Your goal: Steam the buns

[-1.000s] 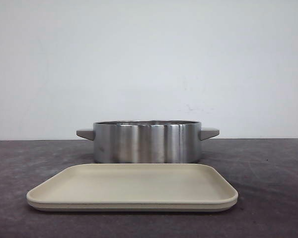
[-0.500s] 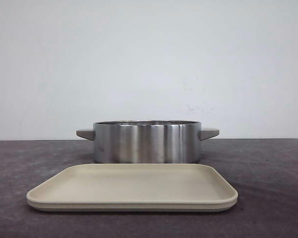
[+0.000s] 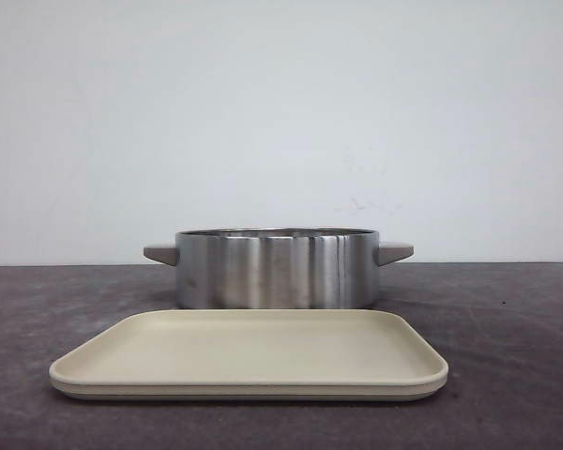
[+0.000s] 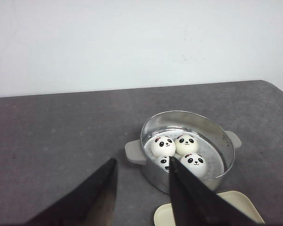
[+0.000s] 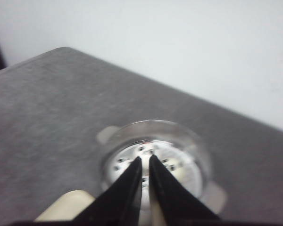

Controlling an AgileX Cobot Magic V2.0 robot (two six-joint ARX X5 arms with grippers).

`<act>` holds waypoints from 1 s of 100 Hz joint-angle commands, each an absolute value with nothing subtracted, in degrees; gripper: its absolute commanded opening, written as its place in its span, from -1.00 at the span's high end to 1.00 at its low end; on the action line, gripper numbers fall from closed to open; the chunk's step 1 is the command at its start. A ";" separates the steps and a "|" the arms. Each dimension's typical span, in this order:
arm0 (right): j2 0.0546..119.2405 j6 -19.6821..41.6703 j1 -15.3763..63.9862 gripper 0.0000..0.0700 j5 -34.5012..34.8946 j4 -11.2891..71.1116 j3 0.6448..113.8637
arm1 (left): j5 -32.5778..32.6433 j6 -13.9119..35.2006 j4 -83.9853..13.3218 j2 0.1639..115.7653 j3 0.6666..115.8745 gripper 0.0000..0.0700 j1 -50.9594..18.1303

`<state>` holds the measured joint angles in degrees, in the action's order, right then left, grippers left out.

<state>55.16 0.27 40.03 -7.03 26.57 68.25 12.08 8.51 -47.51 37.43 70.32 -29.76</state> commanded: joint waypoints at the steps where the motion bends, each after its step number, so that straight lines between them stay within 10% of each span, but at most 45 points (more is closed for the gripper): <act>1: 52.69 -4.84 37.08 0.92 -6.00 26.17 67.81 | 12.23 8.40 -46.78 37.74 70.96 0.50 -29.95; 60: 19.77 6.39 6.09 0.92 -2.24 8.01 25.69 | 12.23 8.40 -46.76 37.74 70.96 0.50 -29.95; 100: 0.86 8.49 0.89 0.92 5.23 6.07 1.54 | 12.21 8.40 -46.76 37.74 70.96 0.50 -29.95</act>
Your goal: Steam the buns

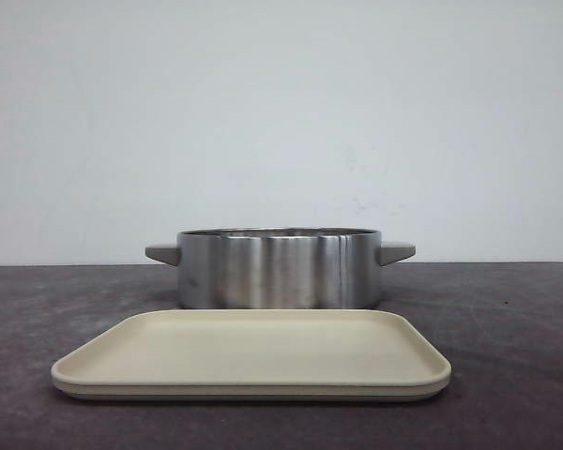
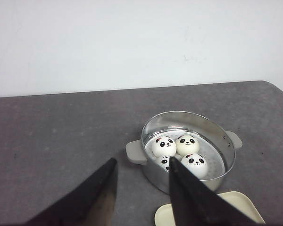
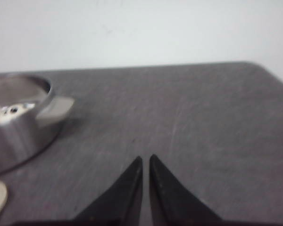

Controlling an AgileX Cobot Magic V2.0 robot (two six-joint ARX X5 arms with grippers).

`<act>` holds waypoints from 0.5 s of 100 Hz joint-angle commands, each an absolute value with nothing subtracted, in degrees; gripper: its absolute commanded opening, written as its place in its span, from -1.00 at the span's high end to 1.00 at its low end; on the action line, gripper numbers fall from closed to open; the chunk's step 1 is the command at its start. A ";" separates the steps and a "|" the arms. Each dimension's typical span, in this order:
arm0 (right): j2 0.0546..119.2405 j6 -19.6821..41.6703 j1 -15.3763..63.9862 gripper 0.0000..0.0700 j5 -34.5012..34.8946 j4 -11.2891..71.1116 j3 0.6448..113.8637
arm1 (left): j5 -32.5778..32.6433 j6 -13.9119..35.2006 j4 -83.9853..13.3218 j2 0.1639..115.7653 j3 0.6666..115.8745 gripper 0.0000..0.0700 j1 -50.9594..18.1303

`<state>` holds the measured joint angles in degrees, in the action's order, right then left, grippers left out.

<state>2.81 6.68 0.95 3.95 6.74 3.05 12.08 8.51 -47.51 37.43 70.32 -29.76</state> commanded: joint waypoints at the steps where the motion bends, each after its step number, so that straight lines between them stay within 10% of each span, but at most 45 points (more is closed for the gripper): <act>1: 0.51 8.69 0.89 0.92 5.48 6.07 1.21 | 12.23 8.40 -46.76 37.74 70.96 0.50 -29.95; 50: 0.21 5.58 0.89 0.92 6.44 9.54 0.69 | 12.21 8.40 -46.74 37.74 70.96 0.50 -29.95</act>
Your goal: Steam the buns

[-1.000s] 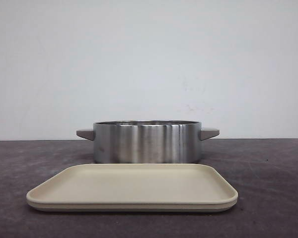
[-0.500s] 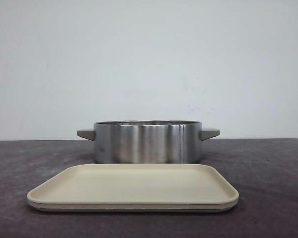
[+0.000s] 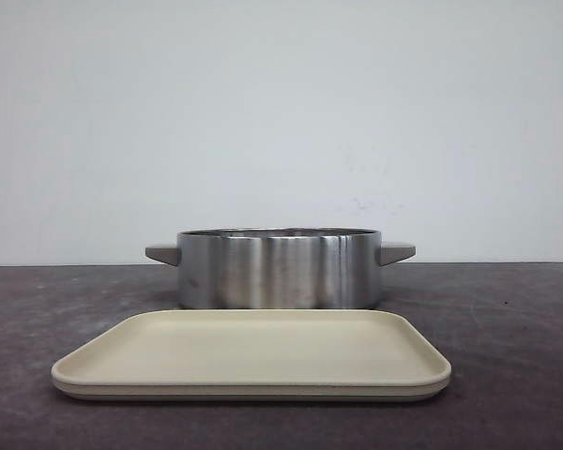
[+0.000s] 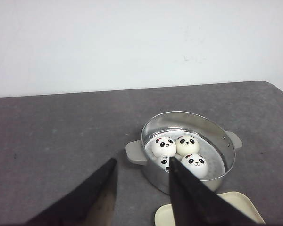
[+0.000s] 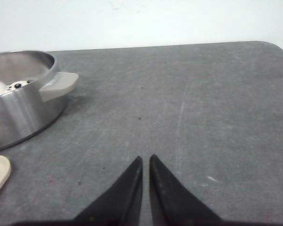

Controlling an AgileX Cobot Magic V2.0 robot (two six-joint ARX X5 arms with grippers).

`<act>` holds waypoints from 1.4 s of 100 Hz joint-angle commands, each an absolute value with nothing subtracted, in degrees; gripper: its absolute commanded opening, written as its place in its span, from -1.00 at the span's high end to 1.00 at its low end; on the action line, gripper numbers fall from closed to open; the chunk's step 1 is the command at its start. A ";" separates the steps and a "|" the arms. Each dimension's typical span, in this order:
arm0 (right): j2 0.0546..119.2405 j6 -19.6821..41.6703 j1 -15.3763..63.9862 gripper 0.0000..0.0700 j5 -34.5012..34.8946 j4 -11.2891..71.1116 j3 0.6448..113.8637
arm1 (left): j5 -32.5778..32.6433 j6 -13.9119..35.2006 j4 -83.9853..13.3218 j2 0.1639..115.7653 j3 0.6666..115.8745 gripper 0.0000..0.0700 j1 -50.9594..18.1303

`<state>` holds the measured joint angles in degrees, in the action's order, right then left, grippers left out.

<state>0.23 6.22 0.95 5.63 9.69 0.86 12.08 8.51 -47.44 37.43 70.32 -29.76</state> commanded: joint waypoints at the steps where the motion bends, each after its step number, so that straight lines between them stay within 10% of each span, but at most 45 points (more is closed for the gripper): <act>1: 0.21 5.56 0.89 0.92 6.44 9.45 0.69 | 12.23 8.40 -46.74 37.74 70.96 0.50 -29.95; 113: 0.21 5.58 0.89 0.92 6.02 9.02 0.69 | 12.01 6.70 -46.39 35.29 70.11 0.50 -26.33; 140: 0.21 5.58 0.89 0.92 6.02 9.02 0.69 | 4.36 6.57 -26.15 25.63 49.30 0.50 -18.00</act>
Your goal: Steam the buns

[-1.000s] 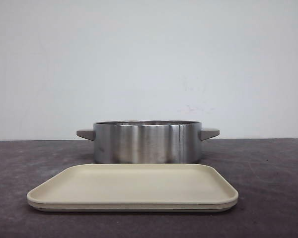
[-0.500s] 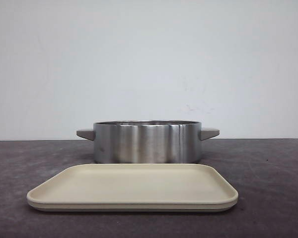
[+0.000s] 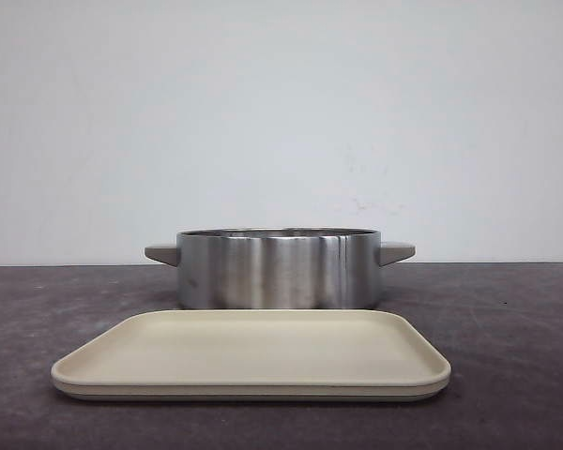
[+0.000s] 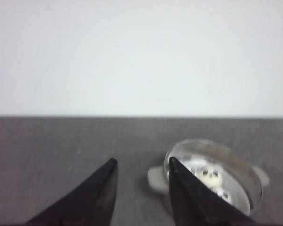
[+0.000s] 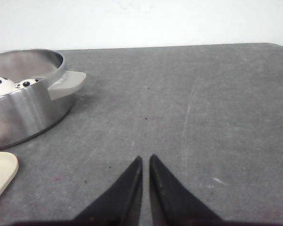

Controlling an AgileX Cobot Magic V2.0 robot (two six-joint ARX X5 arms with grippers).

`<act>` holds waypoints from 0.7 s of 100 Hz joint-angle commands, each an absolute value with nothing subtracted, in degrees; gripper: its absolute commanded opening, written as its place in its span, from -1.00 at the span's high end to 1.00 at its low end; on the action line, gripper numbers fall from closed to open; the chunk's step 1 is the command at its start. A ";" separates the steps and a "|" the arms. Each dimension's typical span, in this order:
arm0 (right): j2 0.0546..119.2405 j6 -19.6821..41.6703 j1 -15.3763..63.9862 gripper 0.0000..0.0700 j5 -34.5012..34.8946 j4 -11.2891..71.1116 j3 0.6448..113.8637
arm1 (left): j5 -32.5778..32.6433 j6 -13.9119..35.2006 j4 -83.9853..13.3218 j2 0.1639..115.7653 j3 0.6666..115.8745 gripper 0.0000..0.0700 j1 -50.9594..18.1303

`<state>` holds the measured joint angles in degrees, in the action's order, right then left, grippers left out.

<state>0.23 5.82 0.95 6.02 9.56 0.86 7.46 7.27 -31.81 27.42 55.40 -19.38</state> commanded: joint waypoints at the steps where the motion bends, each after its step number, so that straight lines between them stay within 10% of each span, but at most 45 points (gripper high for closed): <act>1: 0.21 5.56 0.89 0.92 6.02 9.02 0.69 | 3.88 6.59 -25.26 25.17 48.25 0.50 -17.65; 70: 0.21 5.58 0.89 0.92 6.02 9.02 0.69 | -4.38 7.05 -4.16 6.61 7.03 0.50 -0.54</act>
<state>0.23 5.82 0.95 6.04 9.56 0.86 -4.80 8.47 -5.15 6.76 7.90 -0.64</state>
